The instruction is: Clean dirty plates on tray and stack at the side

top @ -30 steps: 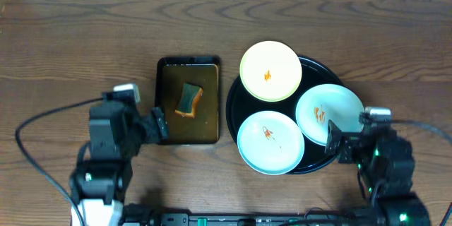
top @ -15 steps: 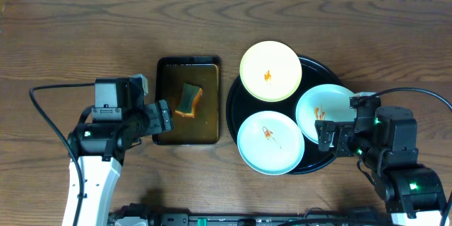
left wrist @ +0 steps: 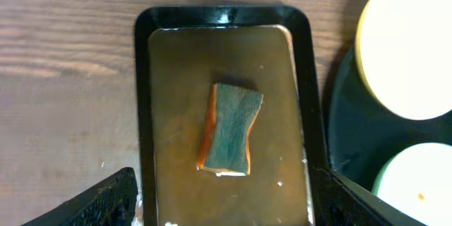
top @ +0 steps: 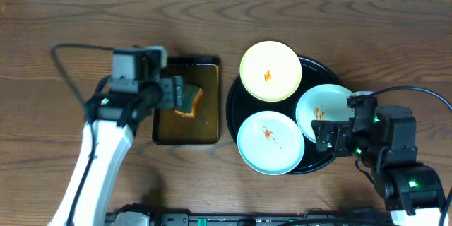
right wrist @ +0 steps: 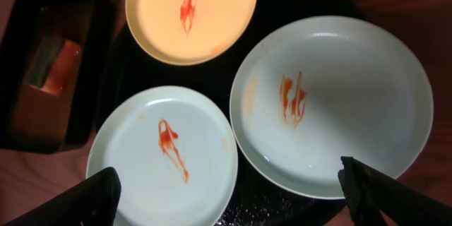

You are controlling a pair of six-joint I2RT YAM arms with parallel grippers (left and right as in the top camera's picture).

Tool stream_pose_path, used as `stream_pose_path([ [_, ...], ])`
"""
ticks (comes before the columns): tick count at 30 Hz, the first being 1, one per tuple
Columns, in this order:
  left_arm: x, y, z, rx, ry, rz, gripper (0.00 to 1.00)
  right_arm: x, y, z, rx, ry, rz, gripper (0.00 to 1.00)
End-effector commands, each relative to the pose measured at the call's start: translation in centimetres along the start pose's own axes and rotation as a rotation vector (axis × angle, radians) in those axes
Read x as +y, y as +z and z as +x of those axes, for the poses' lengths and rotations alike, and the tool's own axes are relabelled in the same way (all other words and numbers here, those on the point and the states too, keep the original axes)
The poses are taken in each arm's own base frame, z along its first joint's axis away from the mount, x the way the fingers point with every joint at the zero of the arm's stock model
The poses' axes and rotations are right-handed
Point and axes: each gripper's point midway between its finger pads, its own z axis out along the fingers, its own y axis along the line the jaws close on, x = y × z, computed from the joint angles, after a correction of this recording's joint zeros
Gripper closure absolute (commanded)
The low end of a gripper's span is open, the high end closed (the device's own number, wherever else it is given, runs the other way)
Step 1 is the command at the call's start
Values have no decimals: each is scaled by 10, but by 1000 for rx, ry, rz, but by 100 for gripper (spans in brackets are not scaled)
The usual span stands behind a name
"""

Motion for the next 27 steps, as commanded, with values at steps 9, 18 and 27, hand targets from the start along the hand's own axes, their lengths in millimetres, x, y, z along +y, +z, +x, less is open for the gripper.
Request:
stream_pose_path([
  [9, -14, 75, 17, 152, 165, -54, 30, 0, 5, 0, 38, 23, -2, 7],
  [18, -5, 119, 49, 294, 158, -70, 42, 0, 5, 0, 38, 23, -2, 8],
  [27, -3, 135, 53, 302, 155, -71, 44, 0, 5, 0, 38, 23, -2, 9],
])
